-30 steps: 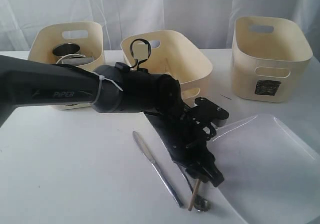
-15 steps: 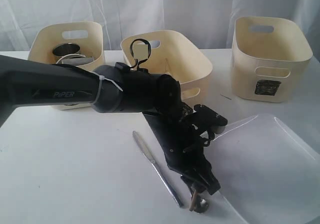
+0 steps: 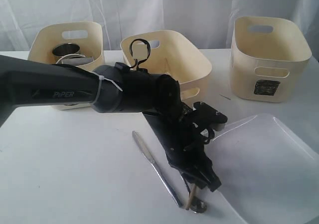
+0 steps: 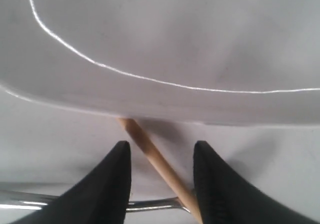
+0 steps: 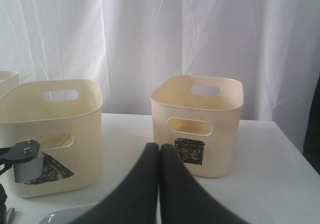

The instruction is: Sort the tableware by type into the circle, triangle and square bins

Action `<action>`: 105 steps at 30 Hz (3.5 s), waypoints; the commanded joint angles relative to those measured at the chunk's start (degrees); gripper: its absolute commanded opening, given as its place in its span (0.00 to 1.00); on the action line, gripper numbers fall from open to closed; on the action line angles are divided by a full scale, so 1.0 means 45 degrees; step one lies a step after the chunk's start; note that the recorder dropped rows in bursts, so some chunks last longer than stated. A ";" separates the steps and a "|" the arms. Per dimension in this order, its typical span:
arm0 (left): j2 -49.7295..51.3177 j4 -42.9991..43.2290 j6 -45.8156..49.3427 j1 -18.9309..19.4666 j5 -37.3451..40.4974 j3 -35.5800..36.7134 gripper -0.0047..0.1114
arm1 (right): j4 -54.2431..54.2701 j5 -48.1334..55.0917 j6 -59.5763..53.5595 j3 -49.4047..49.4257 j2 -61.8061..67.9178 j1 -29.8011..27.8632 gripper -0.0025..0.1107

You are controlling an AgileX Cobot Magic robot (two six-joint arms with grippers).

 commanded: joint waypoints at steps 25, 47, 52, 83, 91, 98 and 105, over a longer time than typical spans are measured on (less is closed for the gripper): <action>0.0122 0.3430 -0.2110 -0.0036 0.1435 -0.0023 0.04 | -0.0101 -0.0049 0.0041 0.0085 -0.0083 0.0047 0.02; -0.2594 0.4758 -0.3364 -0.0059 0.1069 -0.1367 0.04 | -0.0101 -0.0049 0.0041 0.0085 -0.0083 0.0047 0.02; -0.3390 0.4758 -0.3314 -0.0059 -0.0181 -0.1367 0.04 | -0.0101 -0.0049 0.0041 0.0085 -0.0083 0.0047 0.02; -0.1925 0.5745 -0.2640 0.2659 -0.7049 -0.1367 0.04 | -0.0101 -0.0049 0.0041 0.0085 -0.0083 0.0047 0.02; -0.1462 0.5745 -0.2820 0.3223 -0.7085 -0.1367 0.04 | -0.0101 -0.0049 0.0041 0.0085 -0.0083 0.0047 0.02; -0.1462 0.5745 -0.2820 0.3217 -0.6901 -0.1367 0.22 | -0.0101 -0.0049 0.0041 0.0085 -0.0083 0.0047 0.02; -0.1490 0.5723 -0.2967 0.3217 -0.6185 -0.1367 0.34 | -0.0101 -0.0049 0.0041 0.0085 -0.0083 0.0047 0.02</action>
